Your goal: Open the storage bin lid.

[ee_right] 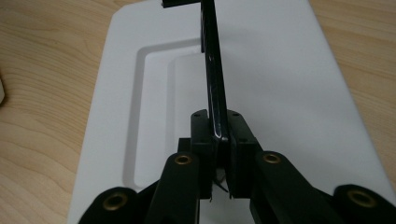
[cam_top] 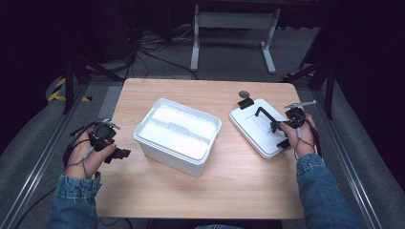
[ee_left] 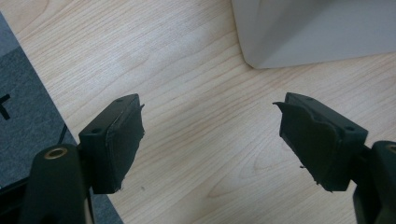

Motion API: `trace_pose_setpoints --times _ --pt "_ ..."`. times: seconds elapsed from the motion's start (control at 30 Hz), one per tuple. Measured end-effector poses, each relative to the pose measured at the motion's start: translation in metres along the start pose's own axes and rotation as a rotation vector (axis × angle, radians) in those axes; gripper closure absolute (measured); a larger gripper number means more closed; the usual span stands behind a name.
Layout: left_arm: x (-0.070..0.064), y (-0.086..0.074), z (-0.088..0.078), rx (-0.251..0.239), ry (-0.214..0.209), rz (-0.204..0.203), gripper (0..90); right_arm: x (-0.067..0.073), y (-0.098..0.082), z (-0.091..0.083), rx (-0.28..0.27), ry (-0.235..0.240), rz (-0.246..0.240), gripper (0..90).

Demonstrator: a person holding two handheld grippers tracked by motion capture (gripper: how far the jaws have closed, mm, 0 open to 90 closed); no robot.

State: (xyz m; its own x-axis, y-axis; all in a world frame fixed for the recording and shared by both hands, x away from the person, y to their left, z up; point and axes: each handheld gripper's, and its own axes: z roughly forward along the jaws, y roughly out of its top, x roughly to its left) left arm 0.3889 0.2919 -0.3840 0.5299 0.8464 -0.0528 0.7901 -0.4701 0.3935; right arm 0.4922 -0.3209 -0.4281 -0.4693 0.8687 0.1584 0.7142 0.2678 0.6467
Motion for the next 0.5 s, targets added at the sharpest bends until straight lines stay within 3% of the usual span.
trace_pose_setpoints --times 0.13,0.23,0.5 --pt "0.0 0.0 0.0 0.0 0.002 0.001 22.2 -0.003 -0.003 0.001 0.007 -0.004 0.029 82.3" --pt "0.001 -0.001 0.0 0.002 0.006 0.003 22.2 -0.007 -0.004 -0.001 -0.027 -0.014 0.052 78.3" --pt "0.0 -0.002 0.001 0.007 0.001 -0.002 22.1 -0.007 -0.001 -0.013 -0.071 -0.087 0.033 62.1"
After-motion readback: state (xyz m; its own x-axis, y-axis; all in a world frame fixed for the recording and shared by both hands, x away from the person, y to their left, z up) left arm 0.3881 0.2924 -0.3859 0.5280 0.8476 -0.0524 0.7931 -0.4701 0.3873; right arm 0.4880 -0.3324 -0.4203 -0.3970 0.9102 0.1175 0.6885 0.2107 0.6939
